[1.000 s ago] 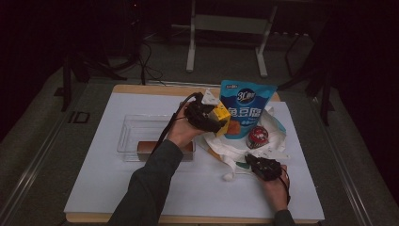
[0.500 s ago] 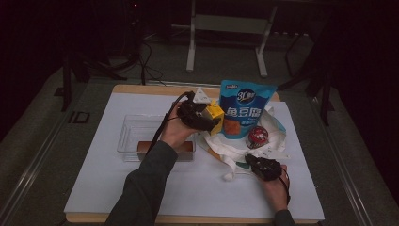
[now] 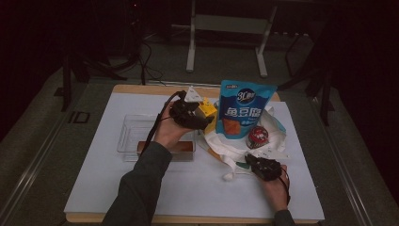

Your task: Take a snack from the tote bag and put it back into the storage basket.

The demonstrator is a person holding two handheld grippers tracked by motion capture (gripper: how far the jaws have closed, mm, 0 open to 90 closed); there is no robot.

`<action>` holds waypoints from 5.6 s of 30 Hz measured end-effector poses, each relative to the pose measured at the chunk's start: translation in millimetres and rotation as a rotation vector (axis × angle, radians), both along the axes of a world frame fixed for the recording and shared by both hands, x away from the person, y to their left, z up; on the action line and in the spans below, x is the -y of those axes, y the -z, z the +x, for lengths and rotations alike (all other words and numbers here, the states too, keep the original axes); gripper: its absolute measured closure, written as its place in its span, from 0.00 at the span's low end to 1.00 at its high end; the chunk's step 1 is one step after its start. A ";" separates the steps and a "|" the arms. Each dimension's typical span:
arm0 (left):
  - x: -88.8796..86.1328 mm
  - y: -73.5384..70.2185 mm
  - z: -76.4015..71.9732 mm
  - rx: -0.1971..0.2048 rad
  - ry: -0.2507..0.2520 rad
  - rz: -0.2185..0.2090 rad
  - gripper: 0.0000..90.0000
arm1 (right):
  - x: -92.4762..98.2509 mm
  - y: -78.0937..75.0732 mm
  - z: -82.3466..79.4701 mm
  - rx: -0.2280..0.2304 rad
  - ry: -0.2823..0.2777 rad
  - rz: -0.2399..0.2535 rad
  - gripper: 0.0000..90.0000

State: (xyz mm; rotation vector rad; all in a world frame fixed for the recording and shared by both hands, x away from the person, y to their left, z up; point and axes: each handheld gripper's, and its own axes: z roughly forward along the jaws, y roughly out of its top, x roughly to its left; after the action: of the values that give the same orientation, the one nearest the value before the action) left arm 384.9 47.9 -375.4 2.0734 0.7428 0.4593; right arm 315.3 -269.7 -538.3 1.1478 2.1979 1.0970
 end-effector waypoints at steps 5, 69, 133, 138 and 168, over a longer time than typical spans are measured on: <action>-7.1 -0.3 0.3 0.000 -0.015 -0.004 0.32 | 0.1 0.0 0.2 -0.001 0.000 0.001 0.90; -99.1 32.4 -11.5 -0.021 -0.202 -0.007 0.31 | -0.3 0.1 0.1 -0.002 0.000 -0.003 0.90; -159.3 91.0 -10.8 -0.110 -0.398 0.104 0.31 | -0.6 0.1 0.0 -0.002 0.001 -0.005 0.90; -159.9 91.2 -13.0 -0.104 -0.399 0.128 0.31 | -0.7 0.2 0.0 -0.001 0.001 -0.005 0.90; -186.0 96.7 -41.8 -0.121 -0.459 0.063 0.28 | -0.6 0.3 0.1 0.000 0.000 -0.004 0.90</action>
State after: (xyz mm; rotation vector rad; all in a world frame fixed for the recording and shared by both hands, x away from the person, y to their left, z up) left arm 343.1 233.8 -472.1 1.9964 1.3015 0.6178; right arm 315.3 -269.1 -538.6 1.1453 2.1994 1.0920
